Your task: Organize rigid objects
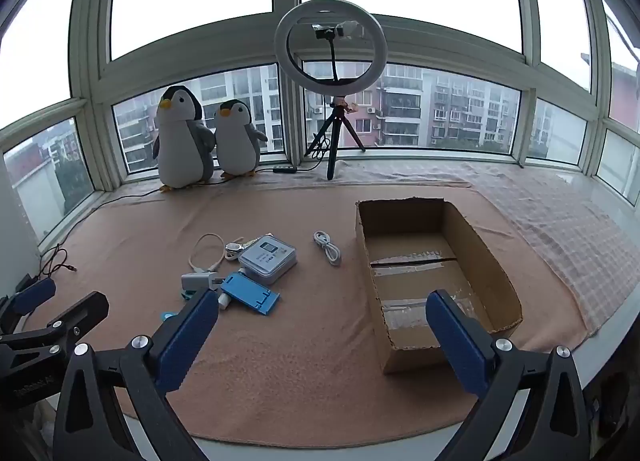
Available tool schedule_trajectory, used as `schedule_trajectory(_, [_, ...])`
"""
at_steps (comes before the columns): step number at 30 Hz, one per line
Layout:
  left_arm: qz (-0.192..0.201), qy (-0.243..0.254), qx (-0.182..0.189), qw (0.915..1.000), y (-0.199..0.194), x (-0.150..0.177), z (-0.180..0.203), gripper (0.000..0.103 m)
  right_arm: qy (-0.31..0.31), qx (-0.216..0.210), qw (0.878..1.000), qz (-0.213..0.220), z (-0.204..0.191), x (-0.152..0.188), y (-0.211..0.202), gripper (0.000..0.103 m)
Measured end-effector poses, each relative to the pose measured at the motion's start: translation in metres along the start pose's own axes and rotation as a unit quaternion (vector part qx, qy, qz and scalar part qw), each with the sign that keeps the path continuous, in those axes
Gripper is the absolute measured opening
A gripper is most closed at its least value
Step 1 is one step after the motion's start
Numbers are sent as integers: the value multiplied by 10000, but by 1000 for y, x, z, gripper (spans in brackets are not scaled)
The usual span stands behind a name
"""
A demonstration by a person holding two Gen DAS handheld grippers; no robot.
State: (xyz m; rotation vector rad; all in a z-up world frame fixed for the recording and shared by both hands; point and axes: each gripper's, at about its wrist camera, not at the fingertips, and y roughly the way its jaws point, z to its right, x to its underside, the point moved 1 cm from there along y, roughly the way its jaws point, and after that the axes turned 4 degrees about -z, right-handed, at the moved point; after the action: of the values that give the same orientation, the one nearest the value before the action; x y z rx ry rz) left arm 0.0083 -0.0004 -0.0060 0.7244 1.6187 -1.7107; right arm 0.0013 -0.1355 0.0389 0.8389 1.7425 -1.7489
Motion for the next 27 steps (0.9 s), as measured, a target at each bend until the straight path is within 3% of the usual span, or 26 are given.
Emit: schedule_trajectory(27, [19, -55, 20, 10000, 3, -1, -2, 103, -17, 1, 10000, -9, -1, 0, 5, 103])
